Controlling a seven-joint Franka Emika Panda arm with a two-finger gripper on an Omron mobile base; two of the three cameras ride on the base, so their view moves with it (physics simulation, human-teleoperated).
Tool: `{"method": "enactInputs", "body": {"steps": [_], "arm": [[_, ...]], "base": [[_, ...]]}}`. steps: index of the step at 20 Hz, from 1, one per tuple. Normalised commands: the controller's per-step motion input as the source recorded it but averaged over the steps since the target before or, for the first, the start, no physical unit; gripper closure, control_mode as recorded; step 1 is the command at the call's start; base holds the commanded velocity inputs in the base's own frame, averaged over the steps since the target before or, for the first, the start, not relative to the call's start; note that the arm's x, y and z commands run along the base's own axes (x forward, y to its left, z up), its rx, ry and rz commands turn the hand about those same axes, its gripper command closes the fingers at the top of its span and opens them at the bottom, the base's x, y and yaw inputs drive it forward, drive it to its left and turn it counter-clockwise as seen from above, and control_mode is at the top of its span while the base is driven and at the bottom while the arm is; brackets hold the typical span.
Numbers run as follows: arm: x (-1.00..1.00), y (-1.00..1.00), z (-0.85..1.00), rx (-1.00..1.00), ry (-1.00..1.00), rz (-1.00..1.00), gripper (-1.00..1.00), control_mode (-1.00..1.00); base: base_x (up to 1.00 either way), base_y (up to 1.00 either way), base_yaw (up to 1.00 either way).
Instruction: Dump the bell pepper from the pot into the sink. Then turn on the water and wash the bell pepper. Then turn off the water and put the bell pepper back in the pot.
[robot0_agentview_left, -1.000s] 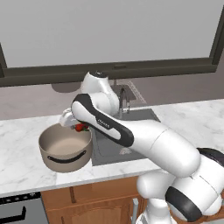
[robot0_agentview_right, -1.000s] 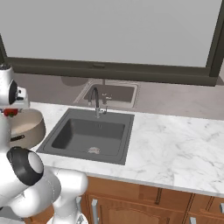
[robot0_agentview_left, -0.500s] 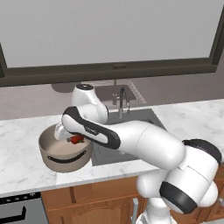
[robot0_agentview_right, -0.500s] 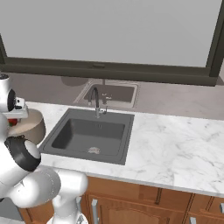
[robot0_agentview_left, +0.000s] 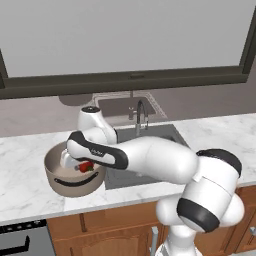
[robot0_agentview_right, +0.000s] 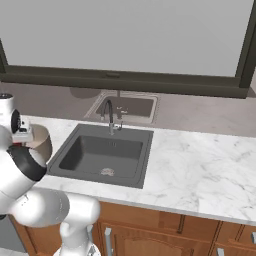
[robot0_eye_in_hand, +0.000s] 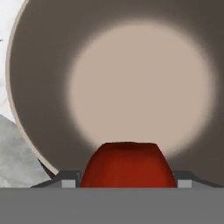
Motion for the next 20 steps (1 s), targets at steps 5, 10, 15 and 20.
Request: {"method": "enactInputs", "body": {"steps": [5,10,15,20], "arm": [[0.23,0.03,-0.17,0.00,0.01,0.00,1.00,-1.00],[0.20,0.03,-0.15,0.00,0.01,0.00,1.00,-1.00],[0.05,0.11,-0.23,-0.03,0.00,0.00,1.00,-1.00],[0.00,0.15,-0.22,-0.07,0.00,0.00,-1.00,-1.00]], "base": [[0.00,0.00,0.00],[0.00,0.00,0.00],[0.00,0.00,0.00],[0.00,0.00,0.00]]}}
